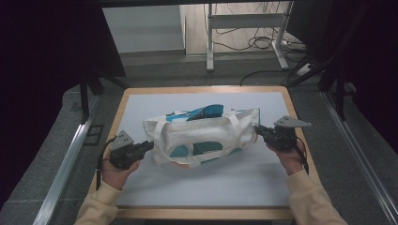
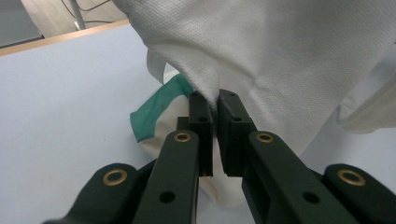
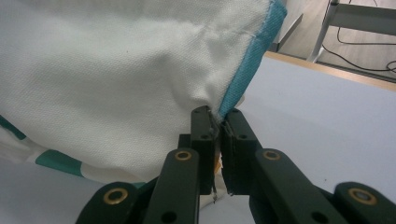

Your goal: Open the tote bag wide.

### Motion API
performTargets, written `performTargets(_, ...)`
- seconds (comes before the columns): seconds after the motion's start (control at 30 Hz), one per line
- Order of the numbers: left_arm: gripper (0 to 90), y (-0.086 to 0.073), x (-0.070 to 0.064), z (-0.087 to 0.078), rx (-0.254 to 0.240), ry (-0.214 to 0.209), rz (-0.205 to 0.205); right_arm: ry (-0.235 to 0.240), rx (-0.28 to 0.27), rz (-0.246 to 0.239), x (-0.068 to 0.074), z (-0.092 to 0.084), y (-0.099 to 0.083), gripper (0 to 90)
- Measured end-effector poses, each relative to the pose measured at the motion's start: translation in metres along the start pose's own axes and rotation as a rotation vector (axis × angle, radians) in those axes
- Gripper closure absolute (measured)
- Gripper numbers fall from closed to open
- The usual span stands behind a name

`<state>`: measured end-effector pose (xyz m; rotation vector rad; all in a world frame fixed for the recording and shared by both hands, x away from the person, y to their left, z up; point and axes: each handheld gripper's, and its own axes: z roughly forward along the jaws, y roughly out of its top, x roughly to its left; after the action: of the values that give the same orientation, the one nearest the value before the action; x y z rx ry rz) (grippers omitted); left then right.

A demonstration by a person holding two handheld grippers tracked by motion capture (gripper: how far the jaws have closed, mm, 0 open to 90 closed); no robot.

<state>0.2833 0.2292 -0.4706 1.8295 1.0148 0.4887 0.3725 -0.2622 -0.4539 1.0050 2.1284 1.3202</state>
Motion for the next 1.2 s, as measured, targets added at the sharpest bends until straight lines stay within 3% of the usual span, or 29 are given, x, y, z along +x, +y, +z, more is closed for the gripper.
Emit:
performTargets(0.5,85.4,-0.008,-0.004,0.002,0.022,0.011,0.033,0.006,0.026,-0.003,0.001,0.002,-0.009,83.5)
performTargets(0.6,85.7,-0.013,-0.005,0.006,0.049,0.011,0.038,0.005,0.055,-0.009,0.002,0.005,-0.015,83.9)
performTargets(0.63,86.0,-0.017,-0.005,0.009,0.084,0.021,0.052,0.001,0.068,-0.01,0.002,0.006,-0.017,83.9)
performTargets(0.8,86.9,-0.022,-0.003,0.013,0.111,0.025,0.043,0.002,0.091,-0.005,0.001,0.01,-0.022,83.9)
performTargets(1.03,85.9,-0.02,0.001,0.013,0.094,0.01,0.023,0.001,0.101,-0.001,0.001,0.013,-0.025,83.9)
performTargets(1.13,79.0,-0.015,0.006,0.011,0.053,-0.023,-0.014,-0.003,0.096,-0.002,0.002,0.013,-0.024,83.9)
performTargets(1.2,71.8,-0.01,0.007,0.012,0.041,-0.03,-0.003,-0.005,0.095,-0.005,0.002,0.013,-0.024,83.9)
